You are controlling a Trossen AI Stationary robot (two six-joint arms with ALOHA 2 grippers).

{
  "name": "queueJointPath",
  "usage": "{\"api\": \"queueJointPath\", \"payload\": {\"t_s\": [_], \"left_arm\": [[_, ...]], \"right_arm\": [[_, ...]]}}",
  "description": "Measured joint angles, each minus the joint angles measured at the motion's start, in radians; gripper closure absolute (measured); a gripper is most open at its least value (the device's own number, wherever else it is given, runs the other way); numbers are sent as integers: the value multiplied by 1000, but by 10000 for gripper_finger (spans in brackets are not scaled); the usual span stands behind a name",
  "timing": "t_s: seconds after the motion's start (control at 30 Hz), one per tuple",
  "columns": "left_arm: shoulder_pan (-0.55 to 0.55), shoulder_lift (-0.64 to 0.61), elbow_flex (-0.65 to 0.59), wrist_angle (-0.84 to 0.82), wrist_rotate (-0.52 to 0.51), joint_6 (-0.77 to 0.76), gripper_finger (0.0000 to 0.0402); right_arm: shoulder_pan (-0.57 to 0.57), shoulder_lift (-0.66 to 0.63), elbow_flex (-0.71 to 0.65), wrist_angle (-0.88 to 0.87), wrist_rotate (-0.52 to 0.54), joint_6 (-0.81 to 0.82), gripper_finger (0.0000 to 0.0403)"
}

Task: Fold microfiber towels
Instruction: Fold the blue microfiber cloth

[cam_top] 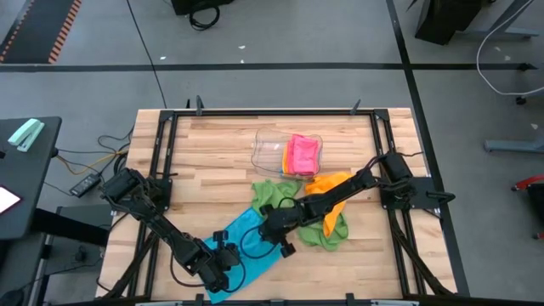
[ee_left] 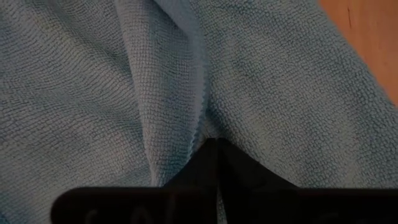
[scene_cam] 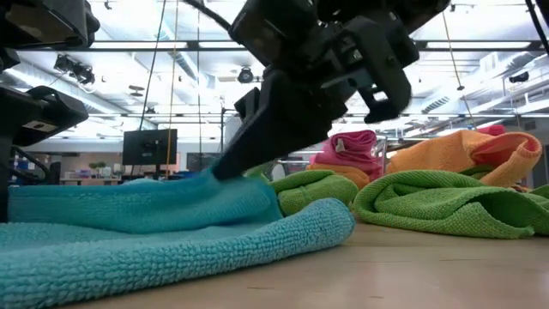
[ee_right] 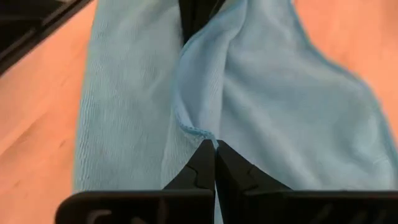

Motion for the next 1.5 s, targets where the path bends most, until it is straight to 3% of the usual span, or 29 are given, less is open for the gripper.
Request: {"api": "queueJointPath", "payload": {"t_s": [0.6,1.07,1.5], "left_arm": [[0,1,-1,41,8,-5,390],[1,-17,-1,33,42,1,377],[0,-65,-1,28,47,2,389]], "right_arm": [[-127,-37,0,-22,98,-39,399],[-175,-37,0,-20,26,-100,393],[-174,-37,0,-18,13,-146,344]]}}
